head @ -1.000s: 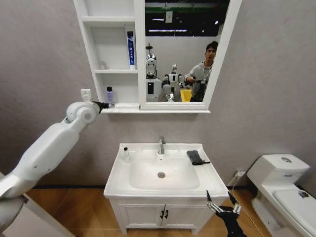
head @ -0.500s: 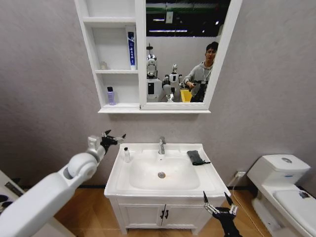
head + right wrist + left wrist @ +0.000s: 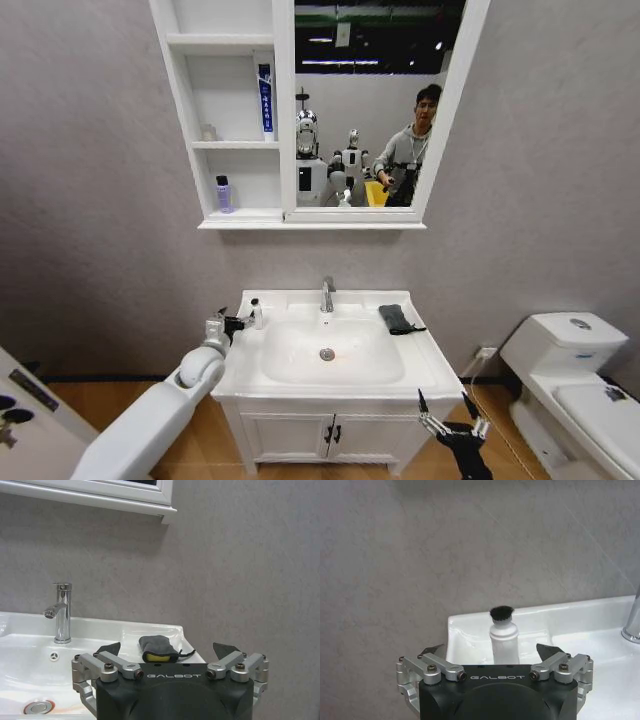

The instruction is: Move facial cleanser and shampoo from washbasin to cabinet, then wipe washbasin with towel.

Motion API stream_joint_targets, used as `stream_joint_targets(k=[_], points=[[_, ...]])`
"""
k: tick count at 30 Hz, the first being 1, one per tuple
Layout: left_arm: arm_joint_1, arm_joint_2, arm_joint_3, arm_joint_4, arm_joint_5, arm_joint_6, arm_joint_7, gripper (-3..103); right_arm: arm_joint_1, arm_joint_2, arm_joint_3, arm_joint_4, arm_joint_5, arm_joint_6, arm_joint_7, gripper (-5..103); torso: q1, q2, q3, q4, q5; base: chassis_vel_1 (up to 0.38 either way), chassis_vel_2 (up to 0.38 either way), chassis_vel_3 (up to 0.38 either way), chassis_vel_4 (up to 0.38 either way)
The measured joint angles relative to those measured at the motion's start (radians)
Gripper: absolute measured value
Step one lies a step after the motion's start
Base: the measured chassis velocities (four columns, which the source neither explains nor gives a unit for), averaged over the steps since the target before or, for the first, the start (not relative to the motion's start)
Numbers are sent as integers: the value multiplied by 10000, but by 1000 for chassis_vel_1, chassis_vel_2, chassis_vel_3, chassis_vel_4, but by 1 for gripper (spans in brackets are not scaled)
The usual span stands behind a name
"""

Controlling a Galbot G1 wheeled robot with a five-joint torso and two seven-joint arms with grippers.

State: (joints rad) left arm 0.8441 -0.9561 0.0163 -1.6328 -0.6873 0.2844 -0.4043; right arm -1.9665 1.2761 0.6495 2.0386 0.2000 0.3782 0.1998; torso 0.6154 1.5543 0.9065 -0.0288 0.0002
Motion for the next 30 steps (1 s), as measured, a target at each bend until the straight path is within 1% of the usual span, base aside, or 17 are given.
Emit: stream_joint_targets(k=[2,8,12,13,15,16,17,19,21,23,24,25,26,27,28,29,30], points=[[-118,-408,122,405,255,65,-4,100,-18,-9,33,-31,68,-15,27,100,0,0,0,1,0,0,0,0,0],[-467,-895,241,1052,420,50,65,100,-65,-61,105,-85,106,-26,58,100,0,0,0,1,-1,0,0,0,0],[-939,-1457,221,1984,782,-152,251,100,-114,-99,162,-110,146,-27,96,100,0,0,0,0,0,0,0,0,0],[-939,-1457,221,1984,782,-152,251,100,-114,-99,162,-110,146,-27,96,100,0,0,0,0,0,0,0,0,0],[-1175,-1772,125,2783,1348,-399,450,100,-124,-74,178,-111,150,-23,137,100,0,0,0,-1,-1,0,0,0,0],[-1175,-1772,125,2783,1348,-399,450,100,-124,-74,178,-111,150,-23,137,100,0,0,0,-1,-1,0,0,0,0],[-1260,-1904,80,3161,1466,-461,521,101,-134,-49,179,-110,160,-20,163,100,1,0,1,1,-1,0,0,0,0],[-1320,-2029,30,3455,1495,-477,546,98,-143,-41,185,-110,169,-13,178,100,0,0,1,2,-2,0,0,0,0],[-1395,-2210,-48,3768,1152,-575,702,90,-150,-55,212,-121,198,2,187,100,0,-1,1,1,-2,0,0,0,0],[-1405,-2242,-55,3810,1053,-602,765,90,-151,-65,226,-123,215,5,190,100,1,0,0,0,-1,0,0,0,0],[-1412,-2252,-59,3852,1011,-650,875,85,-148,-85,238,-123,243,6,193,100,0,0,0,0,-2,0,0,0,0],[-1412,-2252,-59,3852,1011,-650,875,85,-148,-85,238,-123,243,6,193,100,0,0,0,0,-2,0,0,0,0],[-1412,-2251,-60,3865,1016,-687,983,74,-139,-97,240,-123,255,5,198,100,1,0,1,1,-1,0,0,0,0],[-1408,-2248,-60,3865,1026,-703,1031,74,-134,-98,241,-123,257,6,203,100,0,0,0,1,-1,0,0,0,0],[-1395,-2244,-60,3855,1032,-716,1064,68,-130,-98,241,-123,261,6,207,100,0,0,0,1,-1,0,0,0,0],[-1395,-2244,-60,3855,1032,-716,1064,68,-130,-98,241,-123,261,6,207,100,0,0,0,1,-1,0,0,0,0],[-1360,-2228,-60,3785,1033,-726,1075,62,-126,-86,238,-126,262,6,211,100,1,0,1,1,-3,0,0,0,0]])
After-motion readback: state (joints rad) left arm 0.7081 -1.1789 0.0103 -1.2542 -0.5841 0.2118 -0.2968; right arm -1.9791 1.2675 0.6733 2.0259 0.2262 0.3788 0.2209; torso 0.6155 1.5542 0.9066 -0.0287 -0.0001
